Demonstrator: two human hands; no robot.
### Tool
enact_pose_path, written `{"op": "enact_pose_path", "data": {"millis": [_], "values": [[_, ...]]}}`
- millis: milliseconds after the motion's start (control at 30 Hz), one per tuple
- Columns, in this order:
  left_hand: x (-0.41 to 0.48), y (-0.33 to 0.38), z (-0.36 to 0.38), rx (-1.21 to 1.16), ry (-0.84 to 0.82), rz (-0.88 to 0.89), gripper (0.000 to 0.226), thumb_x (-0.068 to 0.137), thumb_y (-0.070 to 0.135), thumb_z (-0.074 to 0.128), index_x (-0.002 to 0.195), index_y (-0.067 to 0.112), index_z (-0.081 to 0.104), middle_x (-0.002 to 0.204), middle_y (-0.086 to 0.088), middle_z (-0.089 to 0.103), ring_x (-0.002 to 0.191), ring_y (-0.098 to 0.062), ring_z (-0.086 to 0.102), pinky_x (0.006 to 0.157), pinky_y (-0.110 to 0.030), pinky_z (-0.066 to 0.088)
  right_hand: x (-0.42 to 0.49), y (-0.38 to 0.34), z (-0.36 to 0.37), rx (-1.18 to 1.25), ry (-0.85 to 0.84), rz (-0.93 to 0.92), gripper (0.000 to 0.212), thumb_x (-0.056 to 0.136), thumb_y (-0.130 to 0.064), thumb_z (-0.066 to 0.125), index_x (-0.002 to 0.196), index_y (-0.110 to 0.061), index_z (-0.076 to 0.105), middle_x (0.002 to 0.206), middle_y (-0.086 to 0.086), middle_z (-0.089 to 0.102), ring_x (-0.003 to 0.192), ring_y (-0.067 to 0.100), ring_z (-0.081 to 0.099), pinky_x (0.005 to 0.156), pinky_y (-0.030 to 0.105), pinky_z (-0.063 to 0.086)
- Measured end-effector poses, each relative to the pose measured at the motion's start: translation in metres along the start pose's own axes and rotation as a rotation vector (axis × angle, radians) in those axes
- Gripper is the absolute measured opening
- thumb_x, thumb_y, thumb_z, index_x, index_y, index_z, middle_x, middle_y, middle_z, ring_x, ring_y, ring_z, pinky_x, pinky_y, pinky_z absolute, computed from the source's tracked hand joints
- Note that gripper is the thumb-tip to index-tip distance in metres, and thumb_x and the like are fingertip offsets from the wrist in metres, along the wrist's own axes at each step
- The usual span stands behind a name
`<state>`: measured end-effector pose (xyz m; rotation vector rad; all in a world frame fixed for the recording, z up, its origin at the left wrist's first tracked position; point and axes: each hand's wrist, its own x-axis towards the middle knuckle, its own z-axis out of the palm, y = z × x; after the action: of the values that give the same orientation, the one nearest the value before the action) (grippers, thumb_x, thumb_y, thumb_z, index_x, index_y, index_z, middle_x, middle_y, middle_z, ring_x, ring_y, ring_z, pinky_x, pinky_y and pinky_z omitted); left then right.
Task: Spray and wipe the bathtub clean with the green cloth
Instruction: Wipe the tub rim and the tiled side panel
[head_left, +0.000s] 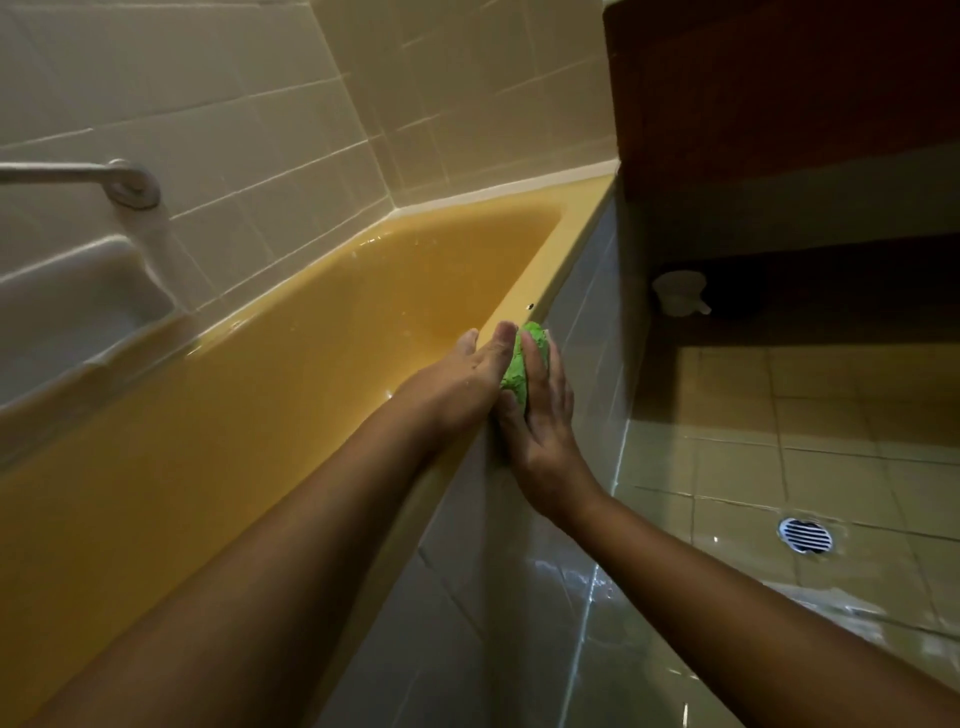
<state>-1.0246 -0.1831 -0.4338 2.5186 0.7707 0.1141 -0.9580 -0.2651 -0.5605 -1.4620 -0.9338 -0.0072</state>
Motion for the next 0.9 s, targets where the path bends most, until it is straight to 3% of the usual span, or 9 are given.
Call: {"op": "enact_pose_path", "data": {"millis": [133,267,333,400,467,633,733,833,900], "values": [[0.002,0.008,0.0,0.096,-0.034,0.022,0.091,0.076,0.096,0.0,0.157,0.059,0.017,0.175,0.008,0.004,0.161,-0.023,0.008,0.128,-0.048,0.008,0.024,0.02,-0.001,0.035,0.079,0.089,0.063,0.1,-0.067,0.024,0.157,-0.054,0.003,0.172,-0.015,-0.005,0.151,-0.008,-0.012,0.115,0.015,-0.003],[0.012,0.013,0.0,0.179,-0.064,0.019,0.057,0.101,0.072,0.01,0.157,0.062,0.012,0.175,0.007,-0.001,0.161,-0.022,0.007,0.126,-0.043,0.01,0.024,0.064,0.008,0.07,0.183,0.208,0.066,0.099,-0.067,0.023,0.161,-0.045,0.015,0.173,-0.011,0.006,0.154,0.0,-0.002,0.116,0.019,0.001],[0.014,0.015,0.0,0.214,-0.069,0.02,0.056,0.102,0.07,0.012,0.158,0.061,0.009,0.175,0.008,-0.003,0.161,-0.021,0.006,0.125,-0.041,0.01,0.007,0.095,0.016,0.088,0.22,0.357,0.075,0.094,-0.072,0.021,0.162,-0.04,0.018,0.173,-0.005,0.01,0.155,0.005,0.002,0.121,0.03,0.006],[0.016,0.015,0.002,0.245,-0.074,0.016,0.061,0.098,0.074,0.011,0.157,0.062,0.006,0.174,0.01,-0.004,0.161,-0.019,0.005,0.125,-0.042,0.01,-0.015,0.13,0.022,0.079,0.196,0.538,0.087,0.089,-0.07,0.019,0.163,-0.025,0.024,0.171,0.004,0.016,0.158,0.022,0.009,0.126,0.044,0.009],[0.017,0.016,0.003,0.264,-0.079,0.003,0.069,0.089,0.08,0.008,0.156,0.065,0.004,0.174,0.012,-0.005,0.161,-0.018,0.005,0.125,-0.043,0.01,-0.038,0.171,0.03,0.084,0.167,0.74,0.089,0.087,-0.064,0.021,0.162,-0.016,0.026,0.17,0.011,0.021,0.157,0.03,0.016,0.126,0.047,0.013],[0.027,0.016,0.005,0.261,-0.039,-0.004,0.068,0.088,0.082,0.011,0.154,0.067,0.004,0.174,0.014,-0.001,0.16,-0.012,0.001,0.129,-0.047,0.006,-0.096,0.286,0.059,0.141,0.122,1.235,0.069,0.099,-0.062,0.036,0.155,-0.02,0.041,0.156,0.018,0.045,0.141,0.04,0.043,0.116,0.054,0.033],[0.04,0.015,0.007,0.275,-0.002,0.003,0.068,0.09,0.083,0.014,0.155,0.065,0.005,0.174,0.013,0.006,0.16,-0.011,0.005,0.129,-0.047,0.009,-0.121,0.38,0.097,0.246,0.153,1.429,0.089,0.076,-0.081,0.043,0.143,-0.023,0.05,0.14,0.017,0.059,0.12,0.043,0.059,0.102,0.059,0.049],[0.05,0.022,0.009,0.306,0.001,-0.036,0.07,0.092,0.082,0.015,0.158,0.061,0.005,0.173,0.012,0.012,0.158,-0.014,0.013,0.128,-0.044,0.015,-0.088,0.367,0.099,0.313,0.308,1.506,0.087,0.069,-0.076,0.048,0.132,-0.017,0.059,0.123,0.017,0.067,0.104,0.04,0.066,0.094,0.057,0.054],[0.055,0.03,0.012,0.319,0.012,-0.054,0.071,0.093,0.08,0.014,0.16,0.057,0.006,0.17,0.01,0.02,0.155,-0.017,0.023,0.125,-0.042,0.021,-0.034,0.277,0.064,0.285,0.324,1.467,0.071,0.091,-0.062,0.041,0.142,-0.014,0.054,0.137,0.024,0.057,0.122,0.043,0.057,0.107,0.053,0.043]]}}
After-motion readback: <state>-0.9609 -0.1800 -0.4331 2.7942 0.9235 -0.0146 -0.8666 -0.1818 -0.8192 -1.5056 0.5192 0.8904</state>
